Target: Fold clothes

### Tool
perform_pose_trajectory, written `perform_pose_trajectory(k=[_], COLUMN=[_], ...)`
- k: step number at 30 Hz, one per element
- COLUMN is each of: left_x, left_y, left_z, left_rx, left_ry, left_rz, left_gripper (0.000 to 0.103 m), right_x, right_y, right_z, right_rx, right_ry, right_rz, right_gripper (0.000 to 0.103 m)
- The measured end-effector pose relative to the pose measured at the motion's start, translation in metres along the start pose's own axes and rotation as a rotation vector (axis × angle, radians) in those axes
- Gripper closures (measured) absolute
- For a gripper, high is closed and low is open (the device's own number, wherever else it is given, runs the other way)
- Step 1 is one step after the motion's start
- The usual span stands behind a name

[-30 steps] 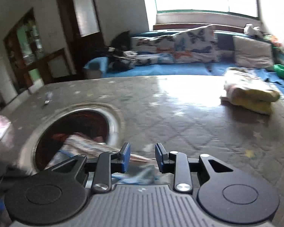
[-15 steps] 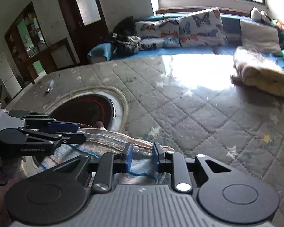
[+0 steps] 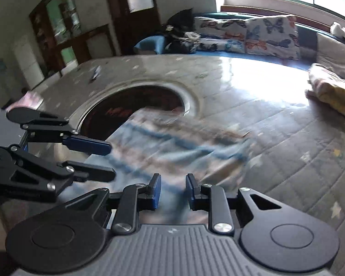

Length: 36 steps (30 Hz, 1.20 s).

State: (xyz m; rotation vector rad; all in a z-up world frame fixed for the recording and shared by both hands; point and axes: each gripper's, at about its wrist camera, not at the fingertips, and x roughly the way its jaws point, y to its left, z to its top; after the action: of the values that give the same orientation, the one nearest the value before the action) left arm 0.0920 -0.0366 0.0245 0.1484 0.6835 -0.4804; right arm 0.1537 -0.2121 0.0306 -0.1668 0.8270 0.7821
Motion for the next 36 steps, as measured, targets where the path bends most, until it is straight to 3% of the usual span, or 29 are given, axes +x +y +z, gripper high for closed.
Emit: perform_pose_trajectory(k=[4, 9, 18, 26, 31, 36], left_x=[-0.009, -0.009, -0.028, -0.025, -0.010, 0.001], left_y=[-0.018, -0.014, 0.003, 0.027, 0.035, 0.048], left_z=[-0.019, -0.039, -0.044, -0.029, -0.024, -0.029], left_rx=[0.054, 0.019, -0.055, -0.199, -0.221, -0.255], left_ry=[0.003, 0.044, 0.021, -0.004, 0.000, 0.038], left_rz=[0.000, 0.018, 0.041, 0.111, 0.166, 0.209], left_gripper=[0.066, 0.065, 0.065, 0.065, 0.065, 0.065], right_x=[-0.011, -0.022, -0.040, -0.037, -0.028, -0.007], right_y=[0.024, 0.042, 0.021, -0.017, -0.018, -0.032], right_z=[-0.022, -0.047, -0.047, -0.031, -0.021, -0.012], right_rx=[-0.049, -0.134, 0.032, 0.236, 0.233, 0.243], right_ry=[-0.001, -0.008, -0.046, -0.137, -0.167, -0.141], right_rz=[0.005, -0.044, -0.020, -0.091, -0.091, -0.110], right_gripper=[0.073, 0.073, 0.071, 0.066, 0.067, 0.067])
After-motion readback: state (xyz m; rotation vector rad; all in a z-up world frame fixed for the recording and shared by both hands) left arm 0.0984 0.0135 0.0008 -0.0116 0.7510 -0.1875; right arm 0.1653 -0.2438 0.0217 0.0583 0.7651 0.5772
